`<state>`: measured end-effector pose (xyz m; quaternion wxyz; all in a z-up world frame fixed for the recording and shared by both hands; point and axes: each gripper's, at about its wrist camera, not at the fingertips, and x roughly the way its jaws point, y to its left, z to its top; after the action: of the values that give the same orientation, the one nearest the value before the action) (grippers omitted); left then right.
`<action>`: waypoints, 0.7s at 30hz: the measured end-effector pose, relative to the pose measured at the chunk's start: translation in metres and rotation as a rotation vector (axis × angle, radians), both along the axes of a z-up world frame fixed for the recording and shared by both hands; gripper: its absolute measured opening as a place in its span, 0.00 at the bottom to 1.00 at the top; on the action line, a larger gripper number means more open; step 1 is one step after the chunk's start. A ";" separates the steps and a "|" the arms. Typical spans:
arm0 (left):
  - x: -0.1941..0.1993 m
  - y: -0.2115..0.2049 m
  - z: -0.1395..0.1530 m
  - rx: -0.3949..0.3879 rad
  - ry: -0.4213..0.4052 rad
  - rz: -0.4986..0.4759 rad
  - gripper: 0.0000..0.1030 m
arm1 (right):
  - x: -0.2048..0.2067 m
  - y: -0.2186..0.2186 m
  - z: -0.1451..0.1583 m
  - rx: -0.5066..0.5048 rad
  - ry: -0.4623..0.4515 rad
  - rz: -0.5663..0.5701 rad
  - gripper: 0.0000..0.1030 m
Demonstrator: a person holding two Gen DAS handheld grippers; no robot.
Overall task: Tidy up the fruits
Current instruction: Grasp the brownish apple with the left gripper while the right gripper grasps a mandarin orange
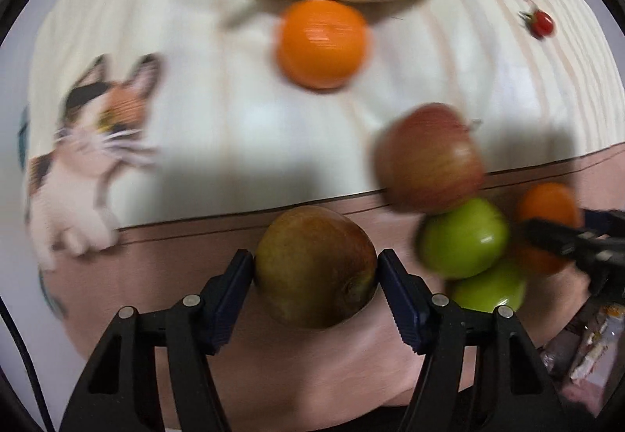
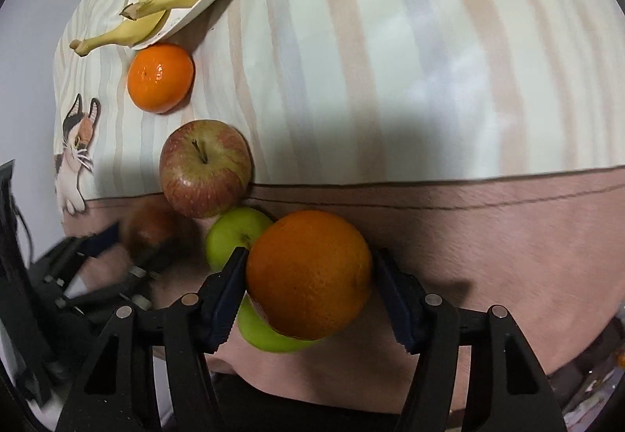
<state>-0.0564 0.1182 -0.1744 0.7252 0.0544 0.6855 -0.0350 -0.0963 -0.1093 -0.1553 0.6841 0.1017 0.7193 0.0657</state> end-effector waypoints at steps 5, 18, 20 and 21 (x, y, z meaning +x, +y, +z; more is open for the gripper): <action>-0.011 0.051 -0.002 -0.024 0.022 0.100 0.65 | -0.002 -0.005 0.010 -0.080 -0.027 0.046 0.65; -0.010 0.059 -0.020 -0.017 0.055 0.163 0.62 | 0.006 0.012 -0.011 -0.122 -0.014 0.038 0.67; -0.010 0.059 -0.008 -0.005 0.033 0.155 0.62 | 0.005 0.013 -0.007 -0.118 -0.024 0.032 0.66; -0.011 0.058 -0.005 0.000 0.020 0.152 0.62 | 0.004 0.023 -0.008 -0.114 -0.029 0.029 0.66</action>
<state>-0.0678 0.1762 -0.1790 0.7189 0.0018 0.6949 0.0195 -0.0918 -0.0862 -0.1638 0.6982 0.0512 0.7132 0.0359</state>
